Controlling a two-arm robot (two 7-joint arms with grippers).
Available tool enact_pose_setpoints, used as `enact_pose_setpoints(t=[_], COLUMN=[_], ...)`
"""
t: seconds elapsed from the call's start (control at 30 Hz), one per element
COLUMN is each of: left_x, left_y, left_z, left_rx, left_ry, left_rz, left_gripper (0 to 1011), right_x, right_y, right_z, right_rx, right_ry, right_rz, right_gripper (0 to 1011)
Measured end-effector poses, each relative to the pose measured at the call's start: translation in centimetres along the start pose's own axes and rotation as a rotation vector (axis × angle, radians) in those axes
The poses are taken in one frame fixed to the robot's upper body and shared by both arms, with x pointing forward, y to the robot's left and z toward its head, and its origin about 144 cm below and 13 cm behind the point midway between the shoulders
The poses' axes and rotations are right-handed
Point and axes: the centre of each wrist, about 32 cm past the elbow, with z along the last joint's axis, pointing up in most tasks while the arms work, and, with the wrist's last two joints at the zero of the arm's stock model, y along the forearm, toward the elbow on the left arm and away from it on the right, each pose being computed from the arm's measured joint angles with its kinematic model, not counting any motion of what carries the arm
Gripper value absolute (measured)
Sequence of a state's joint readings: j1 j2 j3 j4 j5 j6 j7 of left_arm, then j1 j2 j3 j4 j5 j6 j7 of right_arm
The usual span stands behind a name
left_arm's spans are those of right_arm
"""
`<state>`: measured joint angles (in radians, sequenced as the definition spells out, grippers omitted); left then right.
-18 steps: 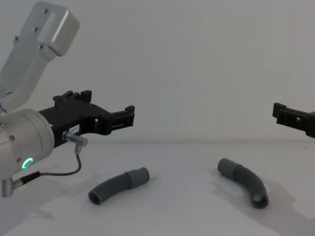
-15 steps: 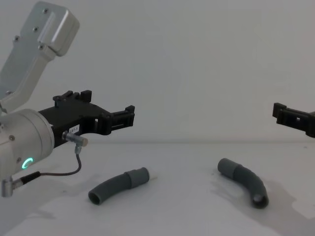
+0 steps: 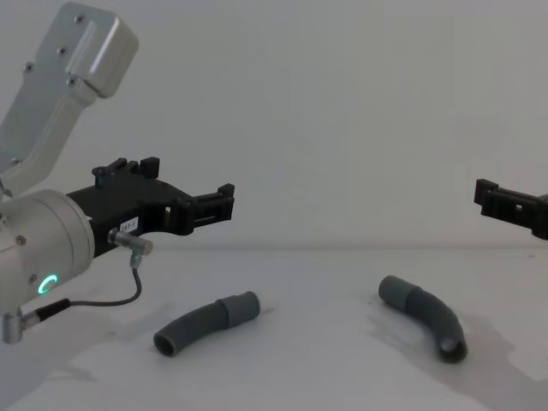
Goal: Use both hands to pick up one end of the pipe from the table, align the ends, and insert them.
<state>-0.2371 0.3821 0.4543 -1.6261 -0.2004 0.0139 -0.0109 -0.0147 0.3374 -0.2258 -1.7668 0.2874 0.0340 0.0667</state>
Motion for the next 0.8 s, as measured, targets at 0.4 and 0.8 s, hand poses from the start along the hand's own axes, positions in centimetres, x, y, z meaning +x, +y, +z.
enact_pose_setpoints(t=[0.4,0.8], left_x=[0.0,0.71], left_y=[0.0,-0.23], left_z=[0.0,0.41], left_rx=[0.0,0.051], left_ry=[0.0,-0.006], left_rz=[0.0,-0.03], left_gripper=[1001,1001], right_x=[0.0,0.0], right_y=[0.0,0.0], right_z=[0.0,0.0], right_rx=[0.0,0.0], right_ry=[0.0,0.0], right_rz=[0.0,0.0], right_gripper=[1002,1002])
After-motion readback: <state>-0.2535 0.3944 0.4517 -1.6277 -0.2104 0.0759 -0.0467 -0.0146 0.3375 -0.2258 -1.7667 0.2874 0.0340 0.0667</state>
